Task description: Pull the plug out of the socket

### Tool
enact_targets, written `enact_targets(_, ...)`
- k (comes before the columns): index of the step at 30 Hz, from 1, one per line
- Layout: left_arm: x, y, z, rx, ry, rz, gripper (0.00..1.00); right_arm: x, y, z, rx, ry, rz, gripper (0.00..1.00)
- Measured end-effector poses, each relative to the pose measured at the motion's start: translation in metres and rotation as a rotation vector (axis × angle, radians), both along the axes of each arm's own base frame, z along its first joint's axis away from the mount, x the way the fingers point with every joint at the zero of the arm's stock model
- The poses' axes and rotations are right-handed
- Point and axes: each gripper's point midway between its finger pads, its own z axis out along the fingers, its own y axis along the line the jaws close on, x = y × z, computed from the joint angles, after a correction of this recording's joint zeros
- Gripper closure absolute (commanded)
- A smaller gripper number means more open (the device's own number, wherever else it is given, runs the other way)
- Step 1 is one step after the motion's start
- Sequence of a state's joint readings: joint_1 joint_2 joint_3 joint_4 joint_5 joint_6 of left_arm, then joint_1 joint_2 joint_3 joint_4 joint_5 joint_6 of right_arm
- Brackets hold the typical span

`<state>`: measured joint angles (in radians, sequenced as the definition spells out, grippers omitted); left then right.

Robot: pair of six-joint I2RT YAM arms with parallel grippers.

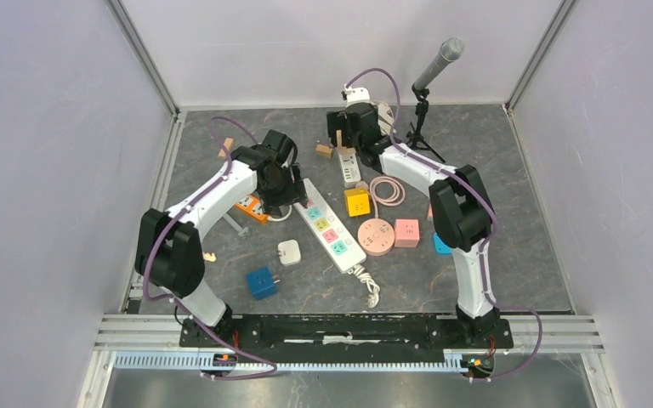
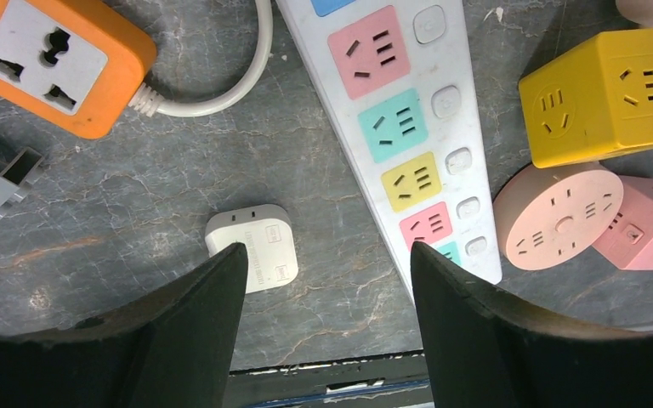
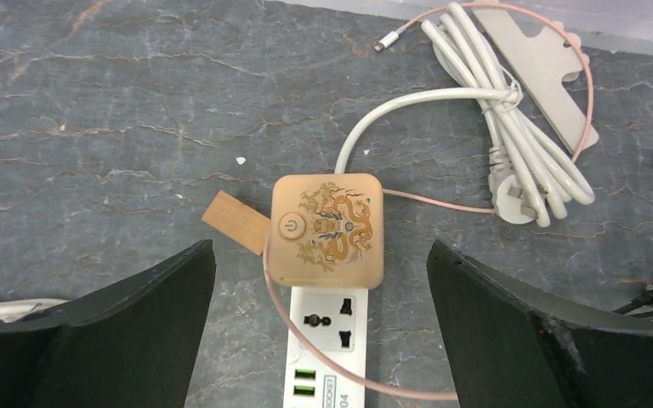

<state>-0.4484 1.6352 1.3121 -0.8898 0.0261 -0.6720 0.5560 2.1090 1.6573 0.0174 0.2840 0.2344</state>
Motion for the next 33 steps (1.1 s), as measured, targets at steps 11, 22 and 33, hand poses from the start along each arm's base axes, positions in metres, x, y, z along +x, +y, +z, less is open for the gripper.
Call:
enact_targets(11, 0.003, 0.003, 0.007, -0.002, -0.004, 0.010, 0.23, 0.018, 0.003, -0.054, -0.047, 0.045, -0.022, 0.09)
enact_targets(22, 0.011, 0.000, 0.017, -0.007, -0.016, 0.013, 0.23, 0.030, -0.006, -0.058, -0.013, 0.050, -0.061, 0.43)
enact_targets(33, 0.024, -0.009, 0.013, -0.019, -0.002, 0.008, 0.24, 0.033, -0.008, -0.056, 0.004, 0.054, -0.036, 0.72)
